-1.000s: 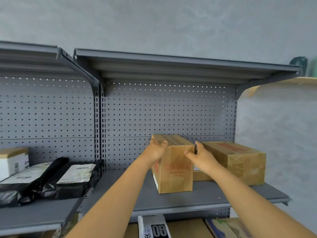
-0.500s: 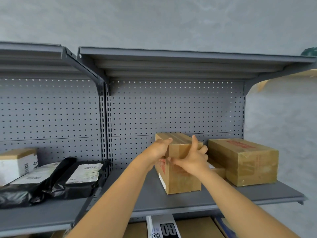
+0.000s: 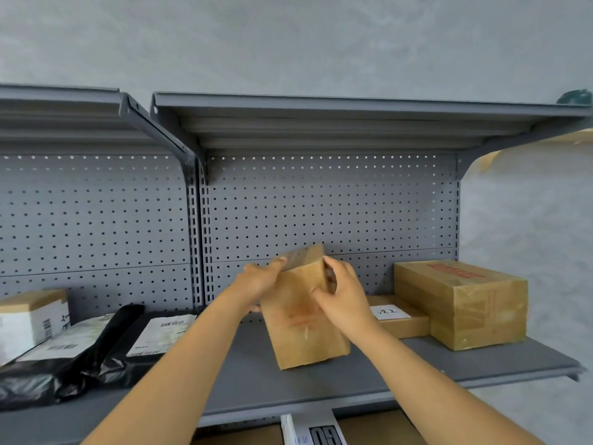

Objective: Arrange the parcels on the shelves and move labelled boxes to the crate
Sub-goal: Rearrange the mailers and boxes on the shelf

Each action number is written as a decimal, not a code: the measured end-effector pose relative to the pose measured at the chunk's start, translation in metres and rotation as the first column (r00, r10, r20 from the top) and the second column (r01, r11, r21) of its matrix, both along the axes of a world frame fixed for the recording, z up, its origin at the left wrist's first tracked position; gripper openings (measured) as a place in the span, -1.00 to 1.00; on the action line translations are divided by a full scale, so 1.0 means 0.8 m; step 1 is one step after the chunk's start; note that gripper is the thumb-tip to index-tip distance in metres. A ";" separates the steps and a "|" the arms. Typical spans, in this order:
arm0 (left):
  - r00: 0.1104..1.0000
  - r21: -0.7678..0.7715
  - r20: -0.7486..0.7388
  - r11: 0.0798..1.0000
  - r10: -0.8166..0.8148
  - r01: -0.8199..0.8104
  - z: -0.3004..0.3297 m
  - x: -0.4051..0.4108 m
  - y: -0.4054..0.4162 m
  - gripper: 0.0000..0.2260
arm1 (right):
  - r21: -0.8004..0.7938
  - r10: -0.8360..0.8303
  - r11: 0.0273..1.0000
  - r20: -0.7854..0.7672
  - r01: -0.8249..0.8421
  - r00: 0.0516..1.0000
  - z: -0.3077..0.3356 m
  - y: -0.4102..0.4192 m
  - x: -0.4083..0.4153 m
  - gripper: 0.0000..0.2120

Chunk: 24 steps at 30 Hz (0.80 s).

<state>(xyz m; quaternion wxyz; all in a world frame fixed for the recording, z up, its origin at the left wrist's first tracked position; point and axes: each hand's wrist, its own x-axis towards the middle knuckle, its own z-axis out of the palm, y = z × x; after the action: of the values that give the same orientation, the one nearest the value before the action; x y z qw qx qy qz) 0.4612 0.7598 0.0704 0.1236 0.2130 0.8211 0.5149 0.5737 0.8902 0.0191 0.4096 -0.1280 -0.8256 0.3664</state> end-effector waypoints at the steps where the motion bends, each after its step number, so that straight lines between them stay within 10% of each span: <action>1: 0.999 -0.077 -0.046 0.997 0.004 -0.008 0.009 -0.002 -0.008 -0.05 | 0.011 0.059 0.998 0.017 -0.060 0.998 0.002 -0.003 -0.001 -0.39; 11: 0.966 -0.497 -0.118 0.856 -0.230 0.143 0.036 0.008 -0.041 -0.01 | -0.014 0.400 0.907 0.338 -0.421 0.852 0.004 -0.006 0.009 -0.31; 16: 0.993 -0.153 0.015 0.981 -0.114 0.115 0.019 -0.007 -0.053 -0.54 | -0.148 0.359 0.932 0.241 -0.331 0.902 0.001 0.007 0.013 -0.43; 20: 0.927 0.145 0.366 0.989 -0.082 0.030 -0.007 -0.047 -0.103 -0.24 | -0.243 0.092 0.970 0.303 -0.017 0.949 -0.022 0.044 0.028 -0.41; 24: 0.809 0.323 0.521 0.940 -0.272 0.108 -0.036 -0.056 -0.128 -0.17 | -0.620 0.262 0.782 0.233 -0.064 0.937 -0.036 0.040 0.026 -0.30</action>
<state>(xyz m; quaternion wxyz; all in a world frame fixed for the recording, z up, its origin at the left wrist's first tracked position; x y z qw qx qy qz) 0.4164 0.6576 0.0419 0.3783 0.1503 0.6425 0.6492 0.5948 0.9221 -0.0095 0.1807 -0.2342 -0.7265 0.6202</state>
